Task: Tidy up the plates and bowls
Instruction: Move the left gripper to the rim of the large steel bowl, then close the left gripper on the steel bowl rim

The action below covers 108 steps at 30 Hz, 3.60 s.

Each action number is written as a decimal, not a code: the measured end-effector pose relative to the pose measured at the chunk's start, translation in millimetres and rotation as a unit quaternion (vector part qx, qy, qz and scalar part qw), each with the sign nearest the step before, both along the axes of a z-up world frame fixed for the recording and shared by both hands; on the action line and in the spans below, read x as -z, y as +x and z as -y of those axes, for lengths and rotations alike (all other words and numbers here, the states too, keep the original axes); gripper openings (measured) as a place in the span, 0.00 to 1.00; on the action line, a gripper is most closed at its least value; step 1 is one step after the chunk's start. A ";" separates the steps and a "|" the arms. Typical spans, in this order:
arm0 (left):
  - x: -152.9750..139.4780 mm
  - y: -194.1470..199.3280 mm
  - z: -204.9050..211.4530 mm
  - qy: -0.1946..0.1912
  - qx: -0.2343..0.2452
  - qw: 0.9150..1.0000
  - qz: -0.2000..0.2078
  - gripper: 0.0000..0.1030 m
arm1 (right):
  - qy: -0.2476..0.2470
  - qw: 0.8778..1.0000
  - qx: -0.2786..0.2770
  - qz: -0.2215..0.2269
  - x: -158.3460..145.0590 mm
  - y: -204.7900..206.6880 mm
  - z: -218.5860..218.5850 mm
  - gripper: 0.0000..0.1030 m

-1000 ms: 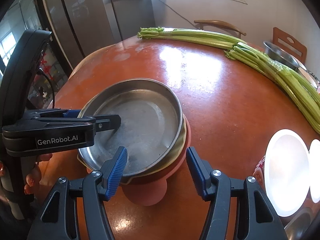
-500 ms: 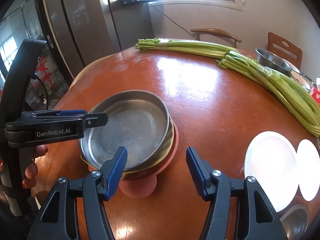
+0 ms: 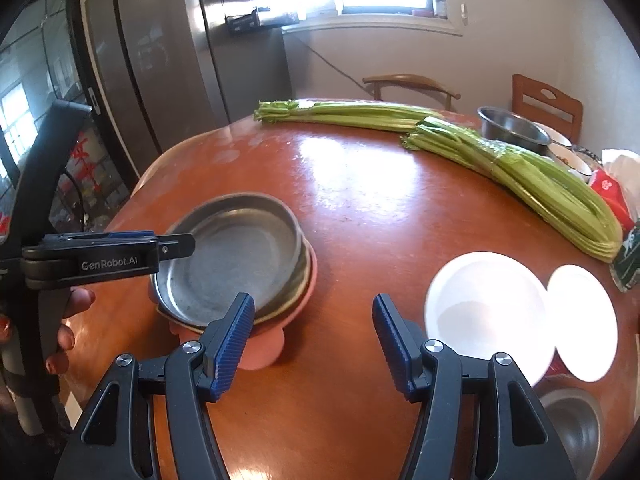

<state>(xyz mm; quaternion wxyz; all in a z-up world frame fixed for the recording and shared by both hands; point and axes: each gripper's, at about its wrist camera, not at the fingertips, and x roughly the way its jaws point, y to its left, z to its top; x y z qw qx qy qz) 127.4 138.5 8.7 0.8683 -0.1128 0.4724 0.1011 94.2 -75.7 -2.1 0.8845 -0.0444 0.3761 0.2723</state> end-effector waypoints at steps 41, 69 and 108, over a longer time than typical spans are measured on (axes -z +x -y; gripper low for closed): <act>-25.0 -25.1 225.3 0.000 0.225 0.973 0.053 0.55 | -0.011 0.985 0.168 0.041 -11.5 -48.6 177.9 0.65; 26.7 -24.0 288.2 -0.047 0.294 0.955 -0.005 0.54 | -0.042 0.977 0.202 -0.042 43.0 -59.9 232.9 0.65; 9.4 -54.3 242.4 -0.030 0.263 0.964 0.015 0.49 | -0.030 0.994 0.102 -0.020 27.4 -78.7 170.4 0.57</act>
